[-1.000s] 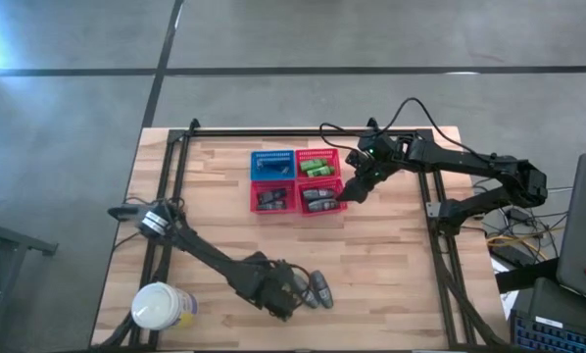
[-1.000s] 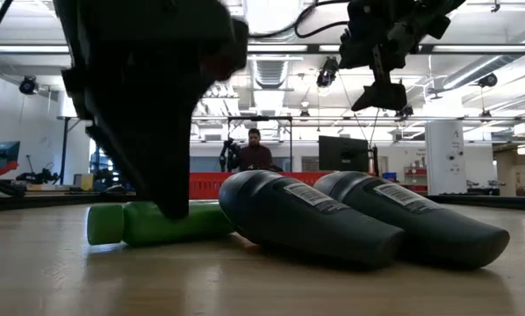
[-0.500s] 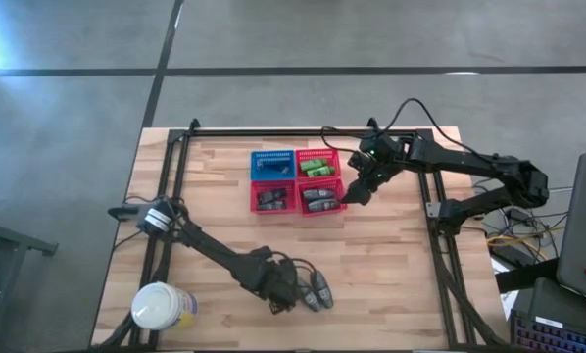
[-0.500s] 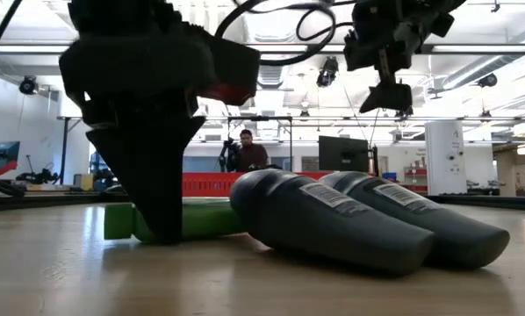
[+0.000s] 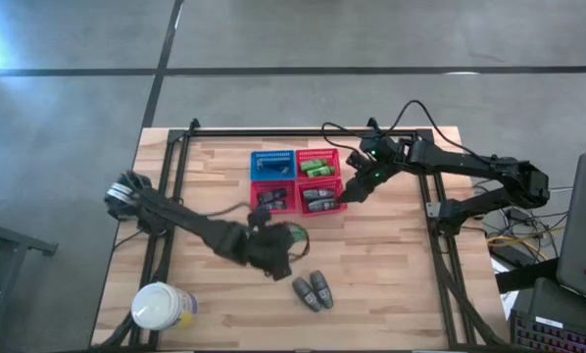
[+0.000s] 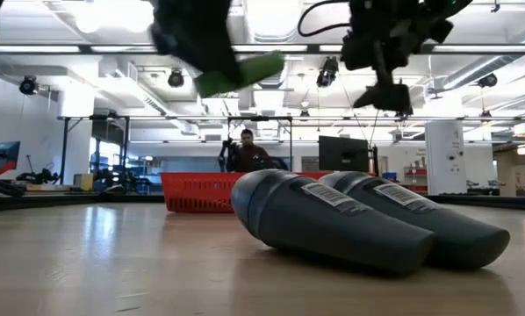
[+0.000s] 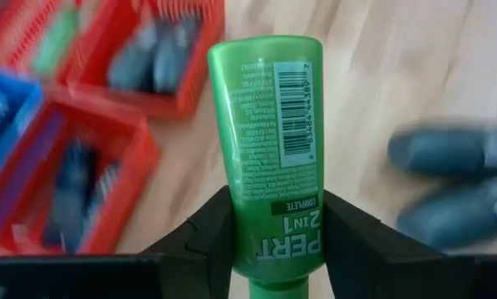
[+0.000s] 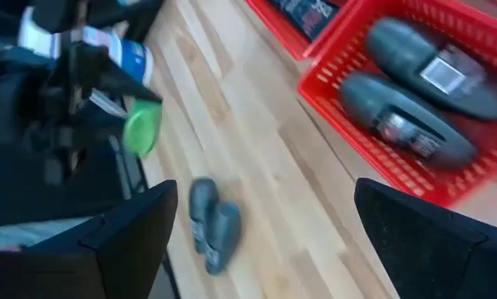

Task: Pick & Place Travel size toiletries
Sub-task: Put the shampoo into the top red bin

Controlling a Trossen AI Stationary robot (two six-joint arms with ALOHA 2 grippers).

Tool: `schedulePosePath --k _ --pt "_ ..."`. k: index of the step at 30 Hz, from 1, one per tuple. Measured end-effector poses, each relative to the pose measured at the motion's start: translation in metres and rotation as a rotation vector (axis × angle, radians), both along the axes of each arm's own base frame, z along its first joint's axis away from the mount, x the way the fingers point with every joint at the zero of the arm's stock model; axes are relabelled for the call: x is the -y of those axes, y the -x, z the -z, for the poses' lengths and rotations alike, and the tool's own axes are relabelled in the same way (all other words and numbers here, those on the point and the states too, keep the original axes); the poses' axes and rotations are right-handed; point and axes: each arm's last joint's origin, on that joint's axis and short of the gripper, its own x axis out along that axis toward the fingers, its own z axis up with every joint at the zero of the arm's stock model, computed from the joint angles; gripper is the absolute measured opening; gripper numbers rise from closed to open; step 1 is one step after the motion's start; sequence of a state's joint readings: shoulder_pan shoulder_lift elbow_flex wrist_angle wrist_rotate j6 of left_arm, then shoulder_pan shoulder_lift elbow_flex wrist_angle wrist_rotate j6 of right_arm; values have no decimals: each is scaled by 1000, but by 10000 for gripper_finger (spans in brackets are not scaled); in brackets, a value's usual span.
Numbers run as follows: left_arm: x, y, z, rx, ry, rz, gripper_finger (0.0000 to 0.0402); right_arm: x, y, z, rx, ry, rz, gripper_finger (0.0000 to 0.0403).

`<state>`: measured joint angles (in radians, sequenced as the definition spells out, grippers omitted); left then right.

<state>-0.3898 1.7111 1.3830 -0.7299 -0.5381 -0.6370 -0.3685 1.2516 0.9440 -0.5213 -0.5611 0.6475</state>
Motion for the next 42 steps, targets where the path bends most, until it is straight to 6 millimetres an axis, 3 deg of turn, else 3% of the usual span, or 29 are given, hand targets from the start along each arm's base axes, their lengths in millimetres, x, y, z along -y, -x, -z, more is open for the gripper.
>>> schedulePosePath --k 5,10,15,22,30,42 --pt "-33 -15 -13 60 -63 38 144 -2 -17 4 63 -53 10 364" --pt "-63 -31 -12 55 -106 61 144 -9 -27 7 59 -73 -12 364" --pt "-79 -39 -16 102 -111 87 144 -14 -30 11 40 -79 -20 364" --pt "-89 -49 -15 157 -107 114 144 -13 -36 4 114 -81 2 364" --pt "-95 -51 -16 172 -123 113 144 -11 -41 11 89 -82 28 358" --pt "-97 -51 -16 162 -138 119 145 -8 -49 18 99 -86 27 236"
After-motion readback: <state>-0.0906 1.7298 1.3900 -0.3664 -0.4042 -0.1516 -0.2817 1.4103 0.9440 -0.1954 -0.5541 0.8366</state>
